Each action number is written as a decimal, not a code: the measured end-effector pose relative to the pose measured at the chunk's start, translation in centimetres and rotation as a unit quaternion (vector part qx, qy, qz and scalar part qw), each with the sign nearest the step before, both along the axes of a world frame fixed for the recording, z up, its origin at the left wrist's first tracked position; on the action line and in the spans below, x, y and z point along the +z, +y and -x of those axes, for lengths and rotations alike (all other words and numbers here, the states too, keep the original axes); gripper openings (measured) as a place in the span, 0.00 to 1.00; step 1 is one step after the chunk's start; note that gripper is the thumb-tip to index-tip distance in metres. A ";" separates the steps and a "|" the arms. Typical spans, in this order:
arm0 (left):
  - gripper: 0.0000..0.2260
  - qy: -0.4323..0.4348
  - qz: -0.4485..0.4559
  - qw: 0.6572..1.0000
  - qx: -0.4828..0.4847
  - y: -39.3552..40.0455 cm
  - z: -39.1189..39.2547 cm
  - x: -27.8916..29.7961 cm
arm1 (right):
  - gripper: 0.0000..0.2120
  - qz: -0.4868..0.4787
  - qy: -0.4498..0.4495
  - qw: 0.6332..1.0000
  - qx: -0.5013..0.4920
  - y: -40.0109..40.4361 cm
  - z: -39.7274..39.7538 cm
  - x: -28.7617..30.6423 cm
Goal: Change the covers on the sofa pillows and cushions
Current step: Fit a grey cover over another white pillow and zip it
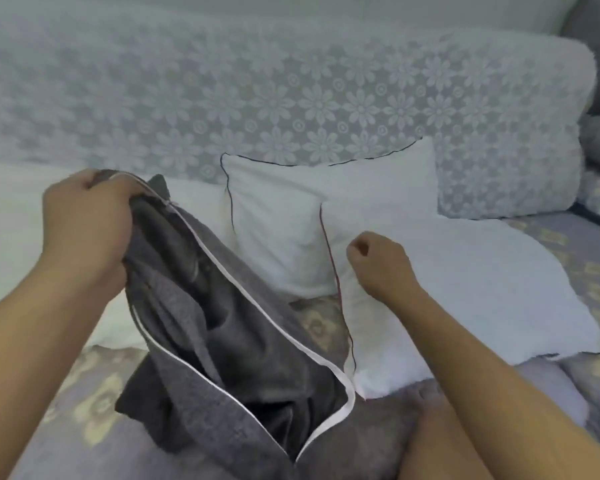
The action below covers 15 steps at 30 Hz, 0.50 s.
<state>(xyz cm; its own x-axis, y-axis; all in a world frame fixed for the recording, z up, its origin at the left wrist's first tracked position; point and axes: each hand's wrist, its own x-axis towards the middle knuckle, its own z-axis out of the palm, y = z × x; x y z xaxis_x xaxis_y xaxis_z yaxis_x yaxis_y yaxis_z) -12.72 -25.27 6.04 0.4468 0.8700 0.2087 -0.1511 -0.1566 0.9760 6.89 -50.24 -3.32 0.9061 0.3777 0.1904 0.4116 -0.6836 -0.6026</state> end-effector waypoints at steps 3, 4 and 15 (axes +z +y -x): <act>0.01 -0.002 0.000 1.000 0.015 1.6 2.1 0.8 | 0.32 0.118 -0.019 0.993 -0.017 2.5 -8.6 0.7; 0.03 0.003 0.001 1.000 0.015 2.1 2.5 1.0 | 0.37 0.164 -0.026 0.985 -0.039 2.5 -11.1 0.4; 0.13 0.259 -0.011 0.960 -0.102 3.1 2.3 0.5 | 0.24 -0.006 -0.231 0.972 -0.040 5.9 -6.3 5.7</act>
<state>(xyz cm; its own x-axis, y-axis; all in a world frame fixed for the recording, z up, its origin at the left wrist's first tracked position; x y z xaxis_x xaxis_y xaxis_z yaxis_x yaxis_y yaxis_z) -14.98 -22.20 6.52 0.6564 0.7511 -0.0707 0.3241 -0.1961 0.9255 13.15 -44.31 2.37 0.7498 0.3046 0.5874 0.5857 -0.7185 -0.3751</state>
